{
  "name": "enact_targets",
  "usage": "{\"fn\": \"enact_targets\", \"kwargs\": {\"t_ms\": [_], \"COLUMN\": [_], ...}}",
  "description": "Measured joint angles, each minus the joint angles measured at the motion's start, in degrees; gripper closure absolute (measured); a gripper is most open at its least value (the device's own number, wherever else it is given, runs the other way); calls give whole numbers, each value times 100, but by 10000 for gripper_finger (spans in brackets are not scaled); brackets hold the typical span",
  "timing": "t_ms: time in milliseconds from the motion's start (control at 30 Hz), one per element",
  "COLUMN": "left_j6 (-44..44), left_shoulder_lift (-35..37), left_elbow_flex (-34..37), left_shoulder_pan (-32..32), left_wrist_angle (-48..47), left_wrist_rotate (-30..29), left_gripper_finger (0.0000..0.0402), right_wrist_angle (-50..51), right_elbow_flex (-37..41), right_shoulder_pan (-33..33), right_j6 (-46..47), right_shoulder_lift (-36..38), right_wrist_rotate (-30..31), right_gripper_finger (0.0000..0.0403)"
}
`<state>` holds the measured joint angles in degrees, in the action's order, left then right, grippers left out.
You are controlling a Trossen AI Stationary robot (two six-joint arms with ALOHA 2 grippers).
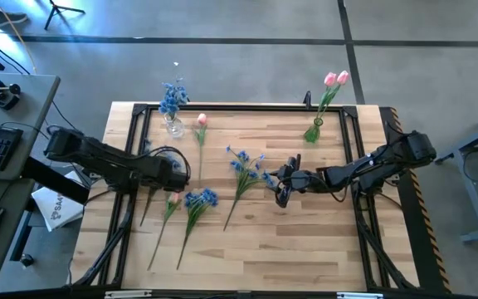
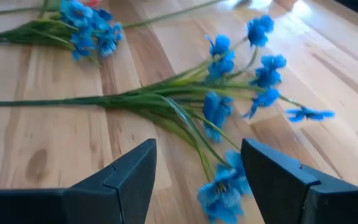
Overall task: Sort flowers into vase by color
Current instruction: Put the top left blue flowers into the transparent vase
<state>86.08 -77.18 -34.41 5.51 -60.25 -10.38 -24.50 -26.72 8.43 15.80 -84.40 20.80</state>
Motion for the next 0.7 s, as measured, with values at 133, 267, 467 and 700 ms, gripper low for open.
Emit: {"fn": "enact_targets", "kwargs": {"t_ms": [133,267,467,700], "left_j6": [-258,-688,-1206,-1946], "left_shoulder_lift": [-400,-535,-506,-501], "left_elbow_flex": [-12,-36,-467,-1022], "left_shoulder_pan": [-172,-293,-219,-34], "left_wrist_angle": [20,161,865,752], "left_wrist_rotate": [155,298,121,-64], "left_gripper_finger": [197,198,217,222], "right_wrist_angle": [-40,-38,-34,-12], "right_elbow_flex": [0,0,0,0], "right_shoulder_pan": [0,0,0,3], "right_j6": [-88,-86,-79,83], "right_shoulder_lift": [2,2,2,2], "right_wrist_rotate": [-3,-4,-5,-17], "right_gripper_finger": [171,171,171,171]}}
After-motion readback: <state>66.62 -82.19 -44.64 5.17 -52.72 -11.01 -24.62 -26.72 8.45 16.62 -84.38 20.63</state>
